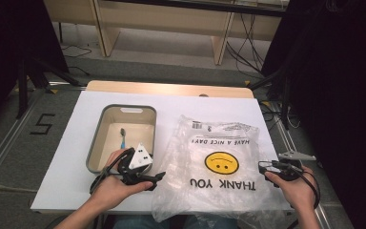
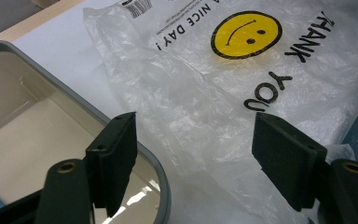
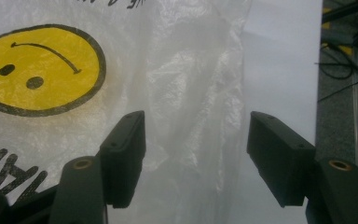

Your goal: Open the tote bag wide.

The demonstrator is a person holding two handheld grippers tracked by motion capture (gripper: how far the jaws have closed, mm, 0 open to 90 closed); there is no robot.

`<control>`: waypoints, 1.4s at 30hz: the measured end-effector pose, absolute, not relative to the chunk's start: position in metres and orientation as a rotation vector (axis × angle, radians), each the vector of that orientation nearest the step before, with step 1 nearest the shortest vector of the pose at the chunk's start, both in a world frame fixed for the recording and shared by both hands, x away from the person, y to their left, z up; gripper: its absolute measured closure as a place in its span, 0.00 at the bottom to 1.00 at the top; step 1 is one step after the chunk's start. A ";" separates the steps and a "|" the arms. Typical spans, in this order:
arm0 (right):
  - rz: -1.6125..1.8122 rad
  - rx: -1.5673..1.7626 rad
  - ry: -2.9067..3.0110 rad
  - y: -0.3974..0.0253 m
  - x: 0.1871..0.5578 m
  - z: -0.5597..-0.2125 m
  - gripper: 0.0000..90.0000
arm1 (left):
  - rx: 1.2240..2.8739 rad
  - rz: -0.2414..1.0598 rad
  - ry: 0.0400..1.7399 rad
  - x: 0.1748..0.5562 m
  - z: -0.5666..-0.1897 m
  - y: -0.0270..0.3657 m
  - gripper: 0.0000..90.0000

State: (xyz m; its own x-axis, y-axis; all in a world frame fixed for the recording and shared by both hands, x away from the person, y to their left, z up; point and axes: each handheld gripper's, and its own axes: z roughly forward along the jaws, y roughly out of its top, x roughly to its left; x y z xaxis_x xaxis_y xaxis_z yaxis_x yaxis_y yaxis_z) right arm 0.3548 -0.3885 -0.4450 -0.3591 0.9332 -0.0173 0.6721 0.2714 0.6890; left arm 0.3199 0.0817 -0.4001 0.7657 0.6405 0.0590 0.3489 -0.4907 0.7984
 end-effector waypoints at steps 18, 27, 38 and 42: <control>0.761 1.594 2.252 -0.378 0.367 -0.465 0.96 | 2.147 0.446 0.736 0.320 -0.406 0.080 0.34; 0.796 1.641 2.207 -0.368 0.365 -0.462 1.00 | 2.144 0.451 0.734 0.320 -0.405 0.080 0.34; 0.958 1.760 1.934 -0.378 0.373 -0.455 1.00 | 2.149 0.456 0.709 0.314 -0.402 0.074 0.35; 0.959 1.786 1.846 -0.385 0.374 -0.451 1.00 | 2.188 0.427 0.658 0.300 -0.400 0.061 0.38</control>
State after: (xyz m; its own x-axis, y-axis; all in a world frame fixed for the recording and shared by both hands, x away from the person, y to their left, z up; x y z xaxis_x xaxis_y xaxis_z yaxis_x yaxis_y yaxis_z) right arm 0.3740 -0.3853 -0.4514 -0.1059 0.9788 0.1754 0.7063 -0.0501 0.7062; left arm 0.3004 0.0611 -0.3999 0.8080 0.5830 0.0849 0.3152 -0.5495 0.7737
